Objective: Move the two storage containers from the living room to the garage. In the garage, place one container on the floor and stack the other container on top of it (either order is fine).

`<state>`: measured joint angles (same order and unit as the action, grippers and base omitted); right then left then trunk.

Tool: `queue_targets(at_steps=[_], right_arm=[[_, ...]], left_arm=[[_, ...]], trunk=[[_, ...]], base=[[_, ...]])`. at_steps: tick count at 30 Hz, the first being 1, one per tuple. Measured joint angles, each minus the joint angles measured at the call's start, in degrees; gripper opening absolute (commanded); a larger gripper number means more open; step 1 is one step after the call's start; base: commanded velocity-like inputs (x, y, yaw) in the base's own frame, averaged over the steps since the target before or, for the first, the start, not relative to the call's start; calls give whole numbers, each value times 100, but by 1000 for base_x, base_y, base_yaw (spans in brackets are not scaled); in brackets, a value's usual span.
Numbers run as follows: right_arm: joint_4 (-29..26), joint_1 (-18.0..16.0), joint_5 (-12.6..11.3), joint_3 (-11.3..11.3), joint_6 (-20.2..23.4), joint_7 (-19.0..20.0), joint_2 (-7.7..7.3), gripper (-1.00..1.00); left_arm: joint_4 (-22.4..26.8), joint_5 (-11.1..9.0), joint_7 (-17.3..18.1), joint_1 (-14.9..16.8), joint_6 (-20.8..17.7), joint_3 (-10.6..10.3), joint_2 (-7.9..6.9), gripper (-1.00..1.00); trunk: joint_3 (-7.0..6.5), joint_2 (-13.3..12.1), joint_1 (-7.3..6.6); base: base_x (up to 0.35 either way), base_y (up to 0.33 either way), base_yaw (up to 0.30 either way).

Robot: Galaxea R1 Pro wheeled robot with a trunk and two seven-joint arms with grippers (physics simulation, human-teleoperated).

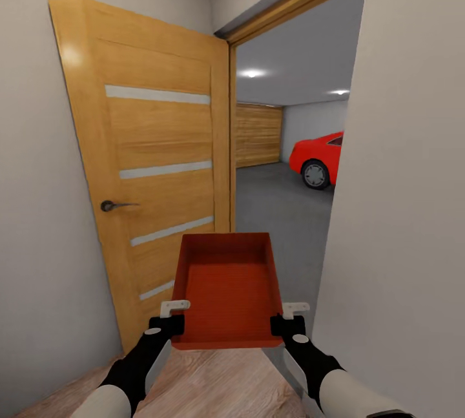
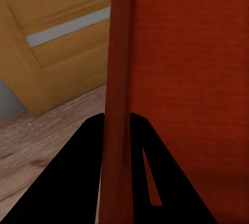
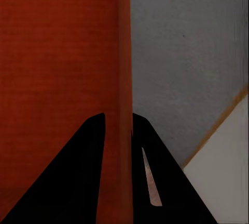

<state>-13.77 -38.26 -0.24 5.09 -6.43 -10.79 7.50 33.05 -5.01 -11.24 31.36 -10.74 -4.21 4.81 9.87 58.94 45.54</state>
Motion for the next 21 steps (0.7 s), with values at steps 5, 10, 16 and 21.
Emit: queue_targets(at_steps=[5, 10, 16, 21], right_arm=[[0, 0, -10, 1, 5, 2, 0, -100], [-3, 0, 5, 2, 5, 3, 0, -100], [-2, 1, -34, 72, 7, -27, 0, -100], [-2, 1, -30, 69, 6, -26, 0, -100]], left_arm=[[12, 0, -8, 0, -19, -6, 0, -100], [-13, 4, 17, 0, 15, 16, -1, -100], [-39, 0, 32, 0, 42, 29, -4, -100], [-40, -2, 31, 0, 43, 27, -4, -100]], trunk=[[0, 0, 0], [0, 0, -1], [0, 0, -2], [0, 0, -2]], base=[[1, 1, -246], [72, 75, -246], [205, 231, -246], [214, 243, -246]])
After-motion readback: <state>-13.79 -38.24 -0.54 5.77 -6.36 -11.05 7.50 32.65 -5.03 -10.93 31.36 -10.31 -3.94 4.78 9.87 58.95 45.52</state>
